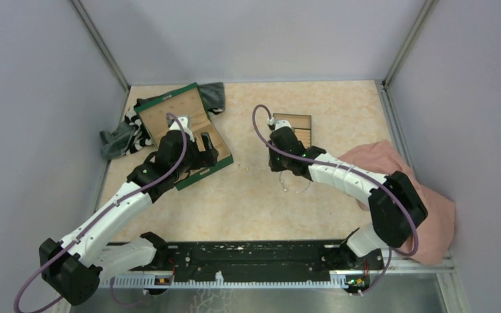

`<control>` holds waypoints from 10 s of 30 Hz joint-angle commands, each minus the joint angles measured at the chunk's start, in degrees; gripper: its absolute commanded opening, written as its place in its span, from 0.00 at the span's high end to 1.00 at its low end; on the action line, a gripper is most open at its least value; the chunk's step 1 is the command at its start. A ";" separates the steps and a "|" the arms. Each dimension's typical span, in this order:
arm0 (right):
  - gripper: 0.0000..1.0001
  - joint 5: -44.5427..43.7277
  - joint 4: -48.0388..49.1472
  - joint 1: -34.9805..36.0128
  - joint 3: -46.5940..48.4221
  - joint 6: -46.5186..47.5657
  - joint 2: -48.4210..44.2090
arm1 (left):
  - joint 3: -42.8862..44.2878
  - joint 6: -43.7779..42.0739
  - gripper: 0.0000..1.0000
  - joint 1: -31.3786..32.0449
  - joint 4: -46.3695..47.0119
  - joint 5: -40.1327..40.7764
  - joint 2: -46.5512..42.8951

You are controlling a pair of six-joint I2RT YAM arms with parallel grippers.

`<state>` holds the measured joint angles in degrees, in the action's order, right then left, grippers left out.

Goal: Organize the mixed jewelry

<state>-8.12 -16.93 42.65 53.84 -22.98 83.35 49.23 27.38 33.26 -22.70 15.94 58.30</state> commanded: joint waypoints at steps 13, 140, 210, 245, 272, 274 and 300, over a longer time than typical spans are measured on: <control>0.96 -0.32 3.97 -9.91 12.81 0.18 15.70 | 1.85 -0.57 0.01 -0.11 -0.93 1.36 -1.61; 0.84 -0.49 -7.14 6.25 25.45 8.23 33.94 | -0.50 -1.06 0.01 -10.32 -4.62 -7.73 -0.27; 1.00 72.35 64.36 -23.05 -0.44 -41.66 17.79 | 3.47 -10.43 0.01 -10.33 -6.52 -25.98 0.08; 0.90 22.18 -7.81 -20.21 22.34 -0.11 25.82 | 5.29 -4.21 0.01 -0.78 -7.76 -13.84 8.67; 0.65 7.42 -3.44 -19.19 8.07 -1.41 -1.96 | 17.36 16.26 0.42 10.92 -1.20 3.04 41.18; 0.65 7.87 -3.99 -19.19 7.12 -1.13 -2.75 | 19.62 19.41 0.47 11.04 -3.01 5.54 44.30; 0.65 9.55 -8.21 -19.19 3.92 2.92 -7.96 | 25.80 24.02 0.73 11.11 -6.85 11.25 52.60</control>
<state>0.67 -26.63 23.11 58.48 -20.69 77.84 74.39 50.63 44.01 -27.38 27.11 111.72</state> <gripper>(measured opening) 0.347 0.265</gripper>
